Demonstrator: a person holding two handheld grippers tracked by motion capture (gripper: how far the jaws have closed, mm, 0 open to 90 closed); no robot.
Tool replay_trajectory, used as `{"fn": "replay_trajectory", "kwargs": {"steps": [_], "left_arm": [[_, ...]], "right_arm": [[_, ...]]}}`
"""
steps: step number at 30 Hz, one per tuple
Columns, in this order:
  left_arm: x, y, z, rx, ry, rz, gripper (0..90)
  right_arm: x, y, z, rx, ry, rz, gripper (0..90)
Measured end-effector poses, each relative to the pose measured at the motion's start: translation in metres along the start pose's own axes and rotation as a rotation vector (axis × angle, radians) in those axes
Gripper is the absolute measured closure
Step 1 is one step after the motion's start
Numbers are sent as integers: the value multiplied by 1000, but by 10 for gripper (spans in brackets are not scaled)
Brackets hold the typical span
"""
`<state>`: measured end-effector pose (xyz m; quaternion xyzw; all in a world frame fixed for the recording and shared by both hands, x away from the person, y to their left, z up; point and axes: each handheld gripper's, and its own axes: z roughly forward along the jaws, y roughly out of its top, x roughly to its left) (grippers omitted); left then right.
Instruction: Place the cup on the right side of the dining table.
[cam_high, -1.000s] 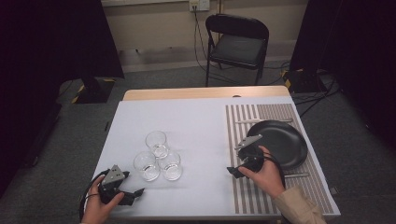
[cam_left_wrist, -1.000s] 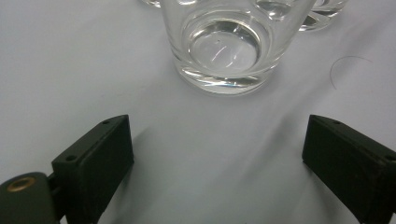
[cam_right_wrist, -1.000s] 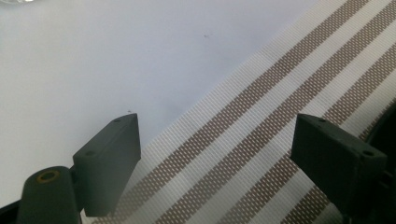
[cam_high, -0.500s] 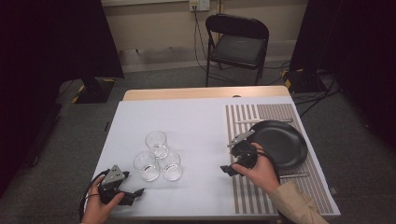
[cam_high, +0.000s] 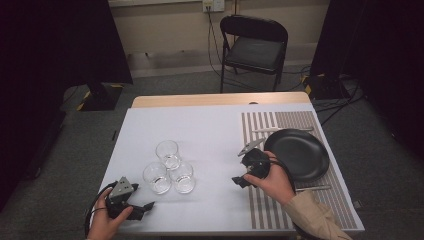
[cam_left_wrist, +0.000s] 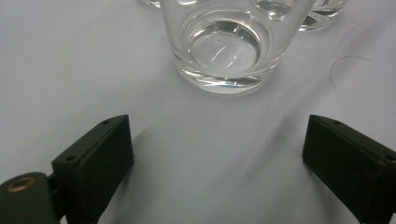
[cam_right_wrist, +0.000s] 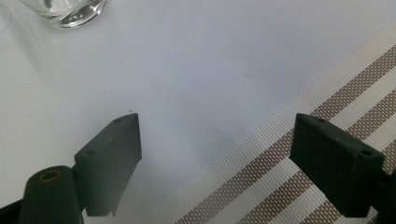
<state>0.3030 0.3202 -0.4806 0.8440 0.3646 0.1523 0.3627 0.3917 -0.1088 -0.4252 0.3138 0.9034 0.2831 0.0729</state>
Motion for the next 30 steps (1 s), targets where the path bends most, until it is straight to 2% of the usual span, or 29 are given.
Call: {"fn": "replay_trajectory", "kwargs": {"steps": [1, 30], "left_arm": [[0, 0, 0, 0, 0, 2, 80], [0, 0, 0, 0, 0, 0, 80]], "right_arm": [[1, 2, 1, 2, 12, 1, 156], [13, 30, 12, 20, 40, -41, 157]]}}
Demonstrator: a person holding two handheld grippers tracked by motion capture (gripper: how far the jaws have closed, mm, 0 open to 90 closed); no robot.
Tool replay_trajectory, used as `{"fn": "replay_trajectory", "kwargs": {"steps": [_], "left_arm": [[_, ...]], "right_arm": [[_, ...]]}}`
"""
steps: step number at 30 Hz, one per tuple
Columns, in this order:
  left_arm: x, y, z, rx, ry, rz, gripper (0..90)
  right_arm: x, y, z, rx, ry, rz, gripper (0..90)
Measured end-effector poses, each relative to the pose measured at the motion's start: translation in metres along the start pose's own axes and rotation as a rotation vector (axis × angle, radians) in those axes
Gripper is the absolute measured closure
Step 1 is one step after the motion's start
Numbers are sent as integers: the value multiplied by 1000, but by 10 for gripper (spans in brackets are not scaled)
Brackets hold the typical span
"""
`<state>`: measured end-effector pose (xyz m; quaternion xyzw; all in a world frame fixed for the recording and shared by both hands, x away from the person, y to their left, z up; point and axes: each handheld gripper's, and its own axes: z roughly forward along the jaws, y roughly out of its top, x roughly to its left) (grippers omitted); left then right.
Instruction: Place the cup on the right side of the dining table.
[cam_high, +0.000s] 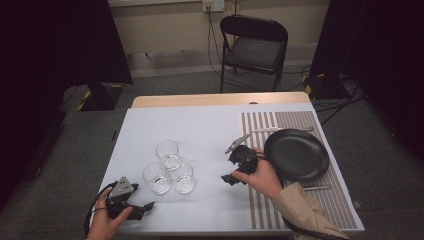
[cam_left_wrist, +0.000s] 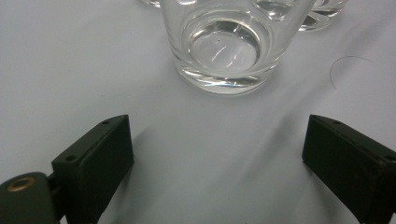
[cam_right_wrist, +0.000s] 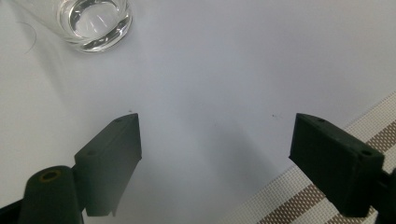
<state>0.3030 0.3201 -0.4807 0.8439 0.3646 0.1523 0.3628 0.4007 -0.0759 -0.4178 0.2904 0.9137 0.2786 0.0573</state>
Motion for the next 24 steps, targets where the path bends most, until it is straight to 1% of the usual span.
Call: {"fn": "replay_trajectory", "kwargs": {"steps": [9, 13, 21, 24], "left_arm": [[0, 0, 0, -2, -3, 0, 79], [0, 0, 0, 1, -1, 2, 79], [0, 0, 0, 0, -1, -1, 79], [0, 0, 0, 0, -1, 1, 79]], "right_arm": [[4, 6, 4, 7, 4, -12, 155], [6, 9, 6, 8, 13, -16, 154], [9, 13, 7, 10, 16, -28, 155], [10, 15, 7, 10, 19, -25, 158]]}}
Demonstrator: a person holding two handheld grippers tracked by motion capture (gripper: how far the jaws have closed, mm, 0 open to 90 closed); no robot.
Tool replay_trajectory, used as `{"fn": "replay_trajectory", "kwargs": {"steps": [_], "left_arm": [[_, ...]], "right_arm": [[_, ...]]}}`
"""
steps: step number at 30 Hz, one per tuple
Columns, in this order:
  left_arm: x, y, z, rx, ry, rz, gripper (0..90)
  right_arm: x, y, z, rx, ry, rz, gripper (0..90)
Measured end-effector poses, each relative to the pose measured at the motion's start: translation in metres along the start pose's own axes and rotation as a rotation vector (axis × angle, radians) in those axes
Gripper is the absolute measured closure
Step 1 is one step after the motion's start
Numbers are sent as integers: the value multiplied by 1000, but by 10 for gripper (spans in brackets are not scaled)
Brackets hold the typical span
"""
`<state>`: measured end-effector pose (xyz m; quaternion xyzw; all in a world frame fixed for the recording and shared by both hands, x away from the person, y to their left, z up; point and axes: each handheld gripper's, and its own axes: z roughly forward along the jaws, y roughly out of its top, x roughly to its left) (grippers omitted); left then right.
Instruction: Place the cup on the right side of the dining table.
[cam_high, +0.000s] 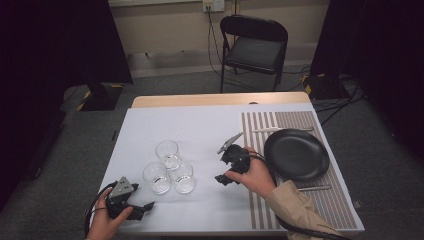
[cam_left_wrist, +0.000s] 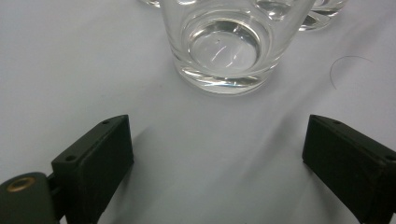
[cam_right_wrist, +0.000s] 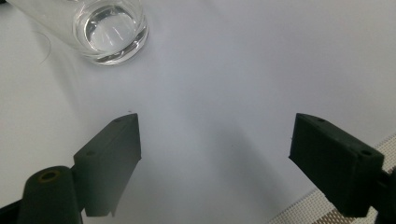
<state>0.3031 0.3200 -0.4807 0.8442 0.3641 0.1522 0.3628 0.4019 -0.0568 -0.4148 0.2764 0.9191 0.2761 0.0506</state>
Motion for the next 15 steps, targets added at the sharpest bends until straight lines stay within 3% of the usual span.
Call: {"fn": "replay_trajectory", "kwargs": {"steps": [15], "left_arm": [[0, 0, 0, 1, 0, 0, 79]], "right_arm": [[6, 13, 2, 7, 6, -16, 158]]}}
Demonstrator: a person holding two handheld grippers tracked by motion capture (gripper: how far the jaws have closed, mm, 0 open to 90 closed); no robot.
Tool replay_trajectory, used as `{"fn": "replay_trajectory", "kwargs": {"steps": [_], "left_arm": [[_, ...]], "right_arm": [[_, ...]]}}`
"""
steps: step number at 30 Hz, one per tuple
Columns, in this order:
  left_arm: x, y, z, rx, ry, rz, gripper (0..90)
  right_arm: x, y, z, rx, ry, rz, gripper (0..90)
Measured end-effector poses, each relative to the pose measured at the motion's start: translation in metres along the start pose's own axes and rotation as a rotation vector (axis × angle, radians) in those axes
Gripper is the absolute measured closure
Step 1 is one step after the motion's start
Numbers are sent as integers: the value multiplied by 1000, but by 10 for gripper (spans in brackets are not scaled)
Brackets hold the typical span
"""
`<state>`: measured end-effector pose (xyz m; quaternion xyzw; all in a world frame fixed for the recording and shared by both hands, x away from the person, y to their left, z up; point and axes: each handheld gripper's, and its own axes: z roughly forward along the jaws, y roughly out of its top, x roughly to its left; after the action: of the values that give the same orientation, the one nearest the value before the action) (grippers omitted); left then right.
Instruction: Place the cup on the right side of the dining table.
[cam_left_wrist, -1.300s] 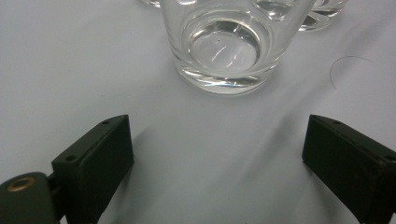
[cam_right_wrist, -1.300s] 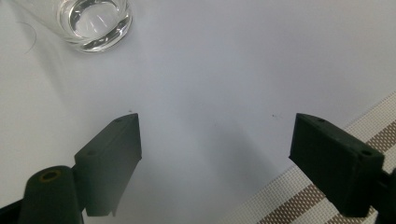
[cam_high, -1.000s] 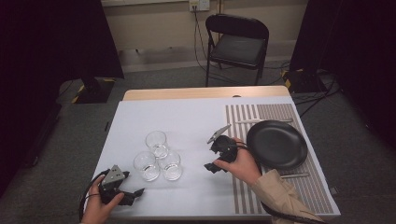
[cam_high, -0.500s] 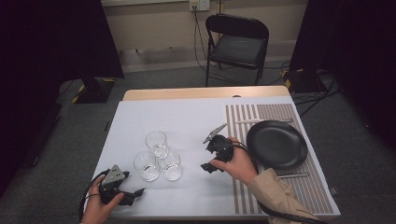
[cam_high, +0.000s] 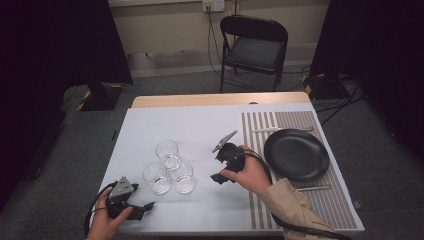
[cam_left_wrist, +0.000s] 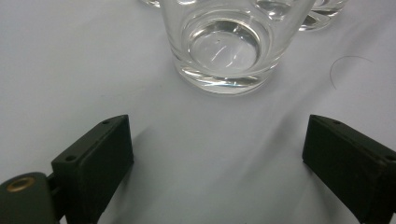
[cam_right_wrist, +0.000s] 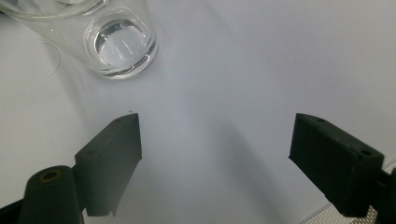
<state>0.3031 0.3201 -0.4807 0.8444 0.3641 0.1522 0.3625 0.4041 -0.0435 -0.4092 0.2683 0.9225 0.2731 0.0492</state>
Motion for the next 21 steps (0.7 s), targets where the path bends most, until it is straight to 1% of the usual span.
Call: {"fn": "replay_trajectory", "kwargs": {"steps": [6, 11, 12, 13, 16, 21], "left_arm": [[0, 0, 0, 0, 0, 0, 78], [0, 0, 0, 2, -1, 3, 78], [0, 0, 0, 2, -2, 3, 78], [0, 0, 0, 2, -1, 3, 78], [0, 0, 0, 0, -1, 0, 78], [0, 0, 0, 2, -1, 3, 78]], "right_arm": [[2, 4, 1, 1, 1, -2, 155], [3, 8, -1, -2, 4, 6, 144], [3, 9, -1, -6, 4, 0, 144], [4, 11, -2, -6, 3, 6, 144], [5, 14, -2, -5, 9, 0, 144], [7, 18, -3, -3, 4, 1, 145]]}}
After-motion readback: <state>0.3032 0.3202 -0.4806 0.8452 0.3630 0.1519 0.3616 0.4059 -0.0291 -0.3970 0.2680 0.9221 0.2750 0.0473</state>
